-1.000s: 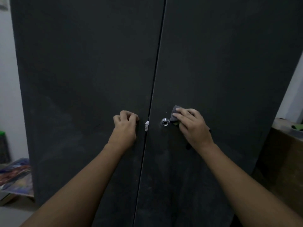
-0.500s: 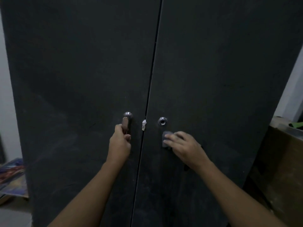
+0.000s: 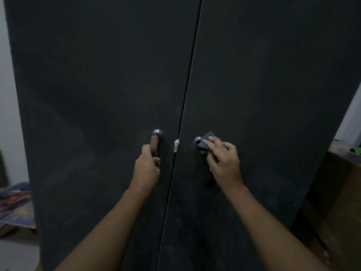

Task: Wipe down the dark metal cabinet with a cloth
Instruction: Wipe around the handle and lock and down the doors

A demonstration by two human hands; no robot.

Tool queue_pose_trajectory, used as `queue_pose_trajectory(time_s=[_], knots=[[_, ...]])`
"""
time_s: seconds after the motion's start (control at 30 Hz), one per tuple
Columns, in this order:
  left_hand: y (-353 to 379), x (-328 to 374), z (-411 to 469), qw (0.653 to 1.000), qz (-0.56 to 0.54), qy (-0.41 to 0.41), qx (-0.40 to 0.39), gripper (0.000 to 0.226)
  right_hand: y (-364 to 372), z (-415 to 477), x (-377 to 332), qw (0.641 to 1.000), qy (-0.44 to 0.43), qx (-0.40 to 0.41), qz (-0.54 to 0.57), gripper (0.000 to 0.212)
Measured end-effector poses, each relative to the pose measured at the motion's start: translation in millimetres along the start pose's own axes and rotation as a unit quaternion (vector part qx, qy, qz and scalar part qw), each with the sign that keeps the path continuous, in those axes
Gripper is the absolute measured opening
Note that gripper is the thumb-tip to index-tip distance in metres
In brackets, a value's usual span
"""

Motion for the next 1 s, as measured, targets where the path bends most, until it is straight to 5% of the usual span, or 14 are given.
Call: queue_pose_trajectory(time_s=[0.2,0.43,0.87,1.0], knots=[[-0.3,-0.1,0.8,1.0,0.022,0.009,-0.017,0.033,15.0,-59.8,-0.3,0.984,-0.065,-0.168,-0.004,0.034],[-1.6,0.4,1.6,0.999,0.027,0.011,-0.026,0.033,-0.3,23.2,-44.3,0.991,-0.13,-0.018,-0.007,0.033],[-4.9,-0.6,1.6,1.0,-0.019,0.007,-0.023,0.019,42.7,-25.9,-59.3,0.942,-0.274,-0.178,-0.073,0.033],[-3.7,-1.6,1.4,1.0,-0.017,0.002,-0.017,0.021,32.0,-0.7,-63.6,0.961,-0.24,-0.138,-0.017,0.031]])
Point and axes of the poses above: each hand's wrist, its own z-axis towards the middle knuckle, its own y-axis out of the palm, x = y × z, the point moved 6 cm from there along z, towards the middle knuckle, and after that the axes turned 10 degrees about x, right-handed, at the moved point
